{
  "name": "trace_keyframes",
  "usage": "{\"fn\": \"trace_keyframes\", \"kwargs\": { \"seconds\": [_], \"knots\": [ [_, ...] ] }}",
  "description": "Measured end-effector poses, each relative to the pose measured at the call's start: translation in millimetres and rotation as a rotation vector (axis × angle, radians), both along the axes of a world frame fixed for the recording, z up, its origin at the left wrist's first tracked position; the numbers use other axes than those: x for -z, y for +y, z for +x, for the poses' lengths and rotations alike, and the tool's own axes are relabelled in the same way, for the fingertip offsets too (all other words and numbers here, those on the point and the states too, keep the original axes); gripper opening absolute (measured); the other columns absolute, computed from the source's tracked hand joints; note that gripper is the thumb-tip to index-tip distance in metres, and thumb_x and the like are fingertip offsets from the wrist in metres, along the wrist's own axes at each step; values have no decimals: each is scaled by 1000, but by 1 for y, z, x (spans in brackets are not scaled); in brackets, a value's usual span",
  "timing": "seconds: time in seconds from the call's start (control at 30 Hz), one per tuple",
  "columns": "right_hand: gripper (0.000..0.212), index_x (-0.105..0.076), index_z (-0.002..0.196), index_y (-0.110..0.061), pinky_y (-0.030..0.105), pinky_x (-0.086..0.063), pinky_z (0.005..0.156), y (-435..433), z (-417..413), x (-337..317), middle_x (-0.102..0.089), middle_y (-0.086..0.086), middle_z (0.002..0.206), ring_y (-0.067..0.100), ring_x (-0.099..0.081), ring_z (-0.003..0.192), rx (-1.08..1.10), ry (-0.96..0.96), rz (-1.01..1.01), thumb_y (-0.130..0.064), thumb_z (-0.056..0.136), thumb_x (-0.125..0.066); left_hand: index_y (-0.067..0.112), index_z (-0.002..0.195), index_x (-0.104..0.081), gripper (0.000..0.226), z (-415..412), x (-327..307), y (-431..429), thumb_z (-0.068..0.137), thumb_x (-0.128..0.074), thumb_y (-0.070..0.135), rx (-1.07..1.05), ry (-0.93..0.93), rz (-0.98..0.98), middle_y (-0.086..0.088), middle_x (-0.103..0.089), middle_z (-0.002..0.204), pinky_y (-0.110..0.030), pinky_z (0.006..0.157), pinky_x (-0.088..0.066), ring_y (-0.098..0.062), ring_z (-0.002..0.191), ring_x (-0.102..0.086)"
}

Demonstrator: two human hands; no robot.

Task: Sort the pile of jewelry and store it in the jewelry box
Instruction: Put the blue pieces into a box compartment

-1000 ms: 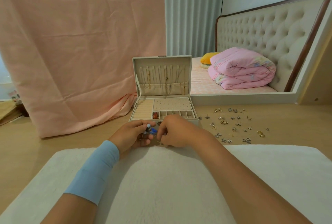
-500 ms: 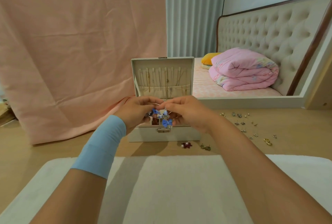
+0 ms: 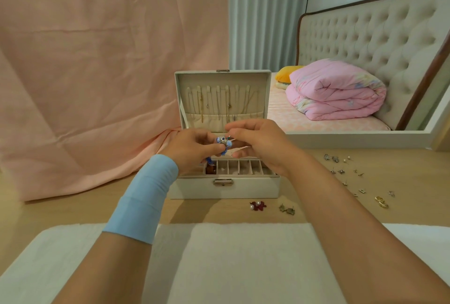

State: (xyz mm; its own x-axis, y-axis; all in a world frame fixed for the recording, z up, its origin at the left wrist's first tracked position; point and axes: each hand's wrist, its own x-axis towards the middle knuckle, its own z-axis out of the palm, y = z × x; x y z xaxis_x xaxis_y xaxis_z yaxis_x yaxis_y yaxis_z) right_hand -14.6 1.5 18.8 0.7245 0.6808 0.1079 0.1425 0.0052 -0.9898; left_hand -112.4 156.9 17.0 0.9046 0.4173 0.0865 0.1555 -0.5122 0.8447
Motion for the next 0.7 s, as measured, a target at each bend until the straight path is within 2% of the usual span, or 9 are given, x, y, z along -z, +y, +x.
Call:
{"fn": "trace_keyframes", "kwargs": {
  "seconds": [0.1,0.27,0.43,0.5,0.6,0.63,0.7],
  "knots": [
    [24,-75,111,-15,23,-55,60,1,1,3,-77,4,96,13,-74,77,12,-94,-106,-10,88,-77,16,89,-75,14,-1,0,6,86,-74,30,32,11,28,3,-75,81,-18,64,-52,-1,62,-60],
    [14,-77,101,-19,22,-49,53,2,-1,3,-77,1,78,7,-68,65,-24,-192,-279,-11,90,-74,16,88,-76,12,-3,-1,7,84,-76,27,95,37,104,9,-73,72,-9,55,-46,5,60,-61],
    [13,-73,91,-20,20,-45,46,8,-6,4,-76,4,73,11,-72,63,62,-257,-351,-14,83,-82,23,86,-77,10,-6,-4,10,86,-74,33,113,170,155,16,-70,64,-14,54,-47,1,55,-58],
    [16,-73,88,-21,20,-48,49,14,-7,6,-75,0,72,11,-72,62,125,-282,-352,-13,80,-84,28,85,-78,8,-6,-5,11,87,-72,34,107,193,186,17,-72,69,-18,60,-49,-2,62,-58],
    [18,-73,82,-27,25,-57,64,18,-7,8,-72,-4,76,10,-71,68,181,-399,-397,-13,79,-83,33,91,-79,12,-7,-5,11,88,-69,39,107,244,246,16,-74,82,-23,77,-54,-7,83,-65],
    [17,-74,83,-28,22,-55,63,18,-7,9,-72,-7,76,7,-70,69,180,-433,-425,-14,79,-83,33,93,-79,13,-8,-5,11,89,-68,40,104,269,274,15,-74,86,-23,79,-54,-8,86,-66],
    [14,-78,92,-26,15,-49,57,18,-6,11,-70,-11,74,2,-67,65,127,-467,-477,-15,82,-80,33,94,-78,14,-8,-7,13,90,-67,40,74,274,327,13,-73,87,-21,73,-51,-5,82,-64]
  ]
}}
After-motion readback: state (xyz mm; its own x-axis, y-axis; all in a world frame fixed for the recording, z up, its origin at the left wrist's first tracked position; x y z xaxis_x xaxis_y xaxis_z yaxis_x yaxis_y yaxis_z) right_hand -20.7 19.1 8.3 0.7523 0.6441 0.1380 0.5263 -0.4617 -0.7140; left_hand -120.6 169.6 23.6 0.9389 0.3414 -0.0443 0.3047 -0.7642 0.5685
